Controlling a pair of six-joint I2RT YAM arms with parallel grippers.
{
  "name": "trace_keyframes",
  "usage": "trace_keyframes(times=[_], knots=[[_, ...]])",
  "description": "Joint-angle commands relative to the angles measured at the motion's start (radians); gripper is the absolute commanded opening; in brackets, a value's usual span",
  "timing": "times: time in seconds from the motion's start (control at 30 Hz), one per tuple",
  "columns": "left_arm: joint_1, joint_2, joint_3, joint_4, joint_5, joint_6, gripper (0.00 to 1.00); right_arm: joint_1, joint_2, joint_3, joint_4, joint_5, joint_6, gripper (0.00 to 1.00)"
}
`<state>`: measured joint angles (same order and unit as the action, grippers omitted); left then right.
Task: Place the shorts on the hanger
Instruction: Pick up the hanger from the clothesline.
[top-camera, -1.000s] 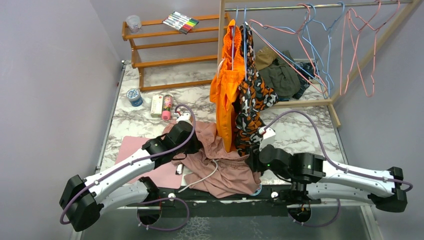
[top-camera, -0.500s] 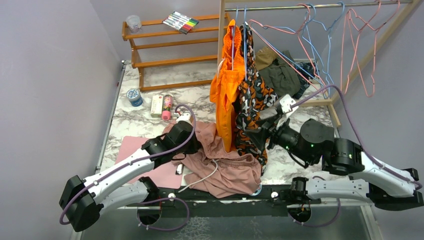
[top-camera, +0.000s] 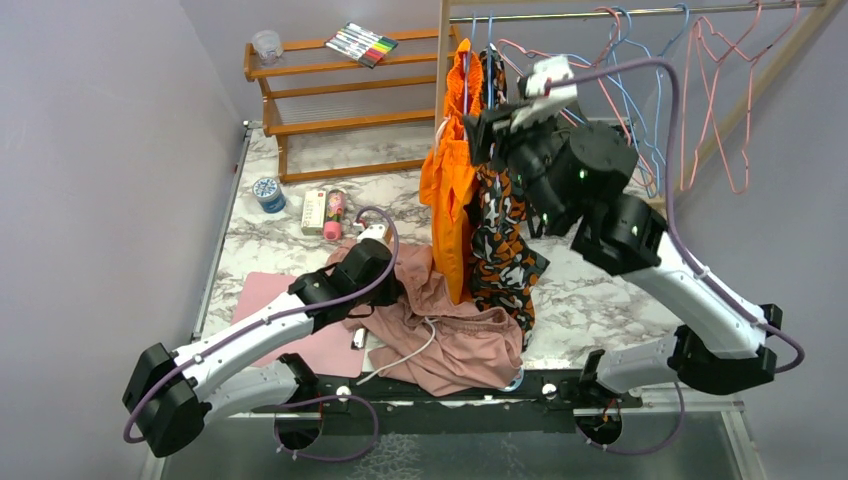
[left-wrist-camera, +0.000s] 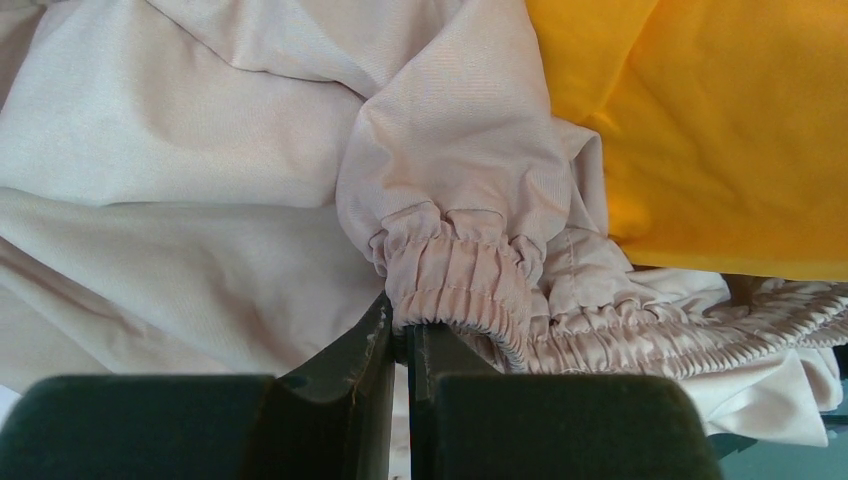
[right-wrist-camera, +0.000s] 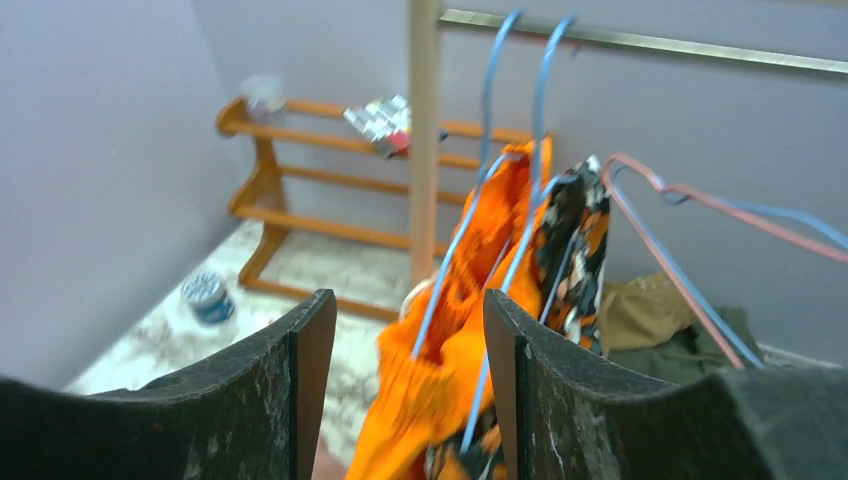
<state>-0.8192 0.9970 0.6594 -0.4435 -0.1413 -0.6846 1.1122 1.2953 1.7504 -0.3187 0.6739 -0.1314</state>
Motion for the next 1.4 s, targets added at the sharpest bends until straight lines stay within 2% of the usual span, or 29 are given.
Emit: trace_keyframes(times=[0.0,0.17,0.3,0.53,0.8,1.0,1.2,1.37], knots=[[0.001,0.018,0.033,0.016,-0.021,0.051,0.11,-0.13,0.074,0.135,-0.022,-0.146,0.052,0.59],[0.0,0.04,0.066,0.015,-0.02,0.108,0.11,-0.298,0.053,0.116,-0.011,-0.251,0.129,0.59],[0.001,0.074,0.1,0.016,-0.025,0.168,0.11,-0.457,-0.01,0.035,-0.007,-0.3,0.19,0.59],[0.0,0.144,0.131,0.038,-0.026,0.242,0.11,-0.627,-0.153,-0.178,0.022,-0.273,0.229,0.59],[0.011,0.178,0.096,0.122,0.001,0.273,0.11,-0.672,-0.246,-0.302,-0.094,-0.261,0.243,0.66],[0.057,0.157,0.105,0.126,0.056,0.288,0.12,-0.71,-0.189,-0.196,-0.195,-0.271,0.241,0.72],[0.073,0.142,0.095,0.133,0.096,0.286,0.12,-0.752,-0.132,-0.159,-0.195,-0.242,0.274,0.77],[0.075,0.129,0.09,0.133,0.102,0.286,0.12,-0.798,-0.116,-0.192,-0.135,-0.25,0.282,0.77]])
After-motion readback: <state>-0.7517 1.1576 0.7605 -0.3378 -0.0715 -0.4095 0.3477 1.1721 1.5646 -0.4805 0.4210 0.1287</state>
